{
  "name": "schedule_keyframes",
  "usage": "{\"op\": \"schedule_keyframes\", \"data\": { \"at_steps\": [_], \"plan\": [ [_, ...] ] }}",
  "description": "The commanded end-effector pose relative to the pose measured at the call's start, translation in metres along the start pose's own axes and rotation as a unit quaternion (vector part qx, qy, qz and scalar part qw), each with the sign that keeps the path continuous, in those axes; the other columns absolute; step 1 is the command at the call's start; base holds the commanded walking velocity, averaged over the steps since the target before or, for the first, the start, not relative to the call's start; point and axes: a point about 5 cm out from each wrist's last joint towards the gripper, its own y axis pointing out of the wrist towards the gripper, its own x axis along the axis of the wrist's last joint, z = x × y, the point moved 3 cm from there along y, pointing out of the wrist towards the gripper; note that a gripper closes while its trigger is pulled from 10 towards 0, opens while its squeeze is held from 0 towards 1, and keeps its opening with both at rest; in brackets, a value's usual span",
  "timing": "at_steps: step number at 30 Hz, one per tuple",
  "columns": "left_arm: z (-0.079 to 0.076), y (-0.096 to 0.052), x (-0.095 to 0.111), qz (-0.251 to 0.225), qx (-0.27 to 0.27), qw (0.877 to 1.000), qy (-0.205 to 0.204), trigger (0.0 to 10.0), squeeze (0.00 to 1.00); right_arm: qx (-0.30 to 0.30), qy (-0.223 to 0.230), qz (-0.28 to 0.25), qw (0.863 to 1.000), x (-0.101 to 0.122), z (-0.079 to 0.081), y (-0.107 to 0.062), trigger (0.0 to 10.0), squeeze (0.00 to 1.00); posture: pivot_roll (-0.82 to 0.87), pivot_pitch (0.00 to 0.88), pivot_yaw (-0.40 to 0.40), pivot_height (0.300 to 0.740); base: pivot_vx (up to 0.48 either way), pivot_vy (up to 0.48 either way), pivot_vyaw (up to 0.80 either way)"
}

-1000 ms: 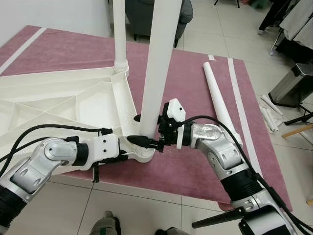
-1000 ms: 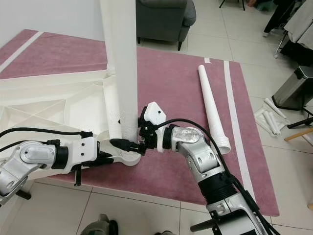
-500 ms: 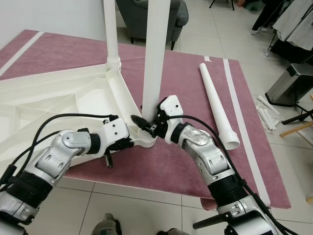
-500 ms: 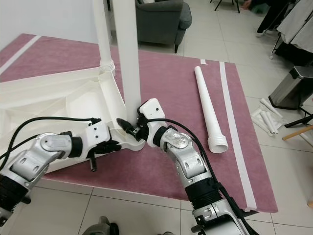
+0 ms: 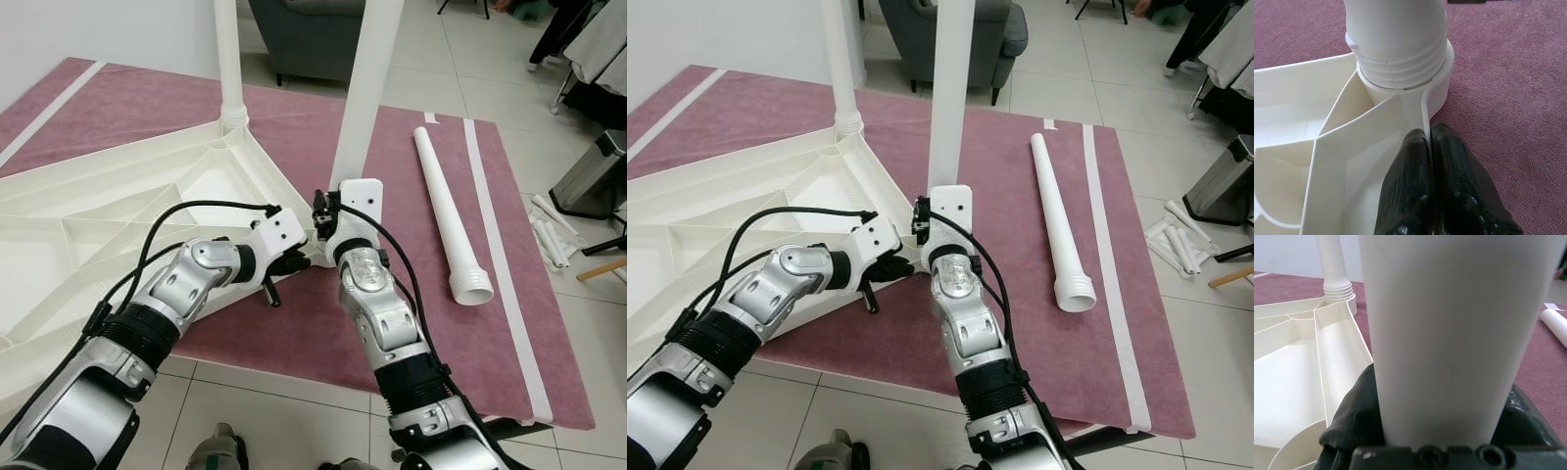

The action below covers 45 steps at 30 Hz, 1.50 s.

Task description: Building children table

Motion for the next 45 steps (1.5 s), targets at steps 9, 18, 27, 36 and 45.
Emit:
{"op": "schedule_keyframes", "data": {
  "at_steps": [9,18,27,36,45],
  "plan": [
    [-0.009,-0.002,0.035,-0.067,-0.055,0.994,0.07,0.0,0.0,0.018,-0.041,0.049,0.998,-0.039,-0.012,-0.006,10.0,1.0,0.15,0.083,0.003,0.74,0.0,0.0,0.0],
    [-0.021,-0.019,0.02,-0.044,-0.086,0.991,0.094,0.0,0.0,0.179,-0.071,-0.054,0.98,0.007,0.002,-0.005,10.0,0.0,0.14,0.084,0.002,0.74,0.0,0.0,0.0],
    [-0.052,-0.062,-0.011,0.004,-0.152,0.982,0.115,0.0,0.0,0.382,-0.152,-0.071,0.909,0.024,-0.008,-0.024,10.0,0.0,0.15,0.087,-0.006,0.74,0.0,0.0,0.0],
    [-0.069,-0.096,-0.025,0.035,-0.184,0.975,0.118,0.0,0.0,0.535,-0.101,-0.02,0.839,0.016,0.0,-0.047,10.0,0.0,0.17,0.09,-0.02,0.74,0.0,0.0,0.0],
    [-0.074,-0.099,-0.025,0.036,-0.175,0.977,0.112,0.0,0.0,0.567,-0.069,-0.019,0.821,0.018,0.01,-0.05,0.0,0.0,0.17,0.083,-0.029,0.74,0.0,0.0,0.0]
  ]
}}
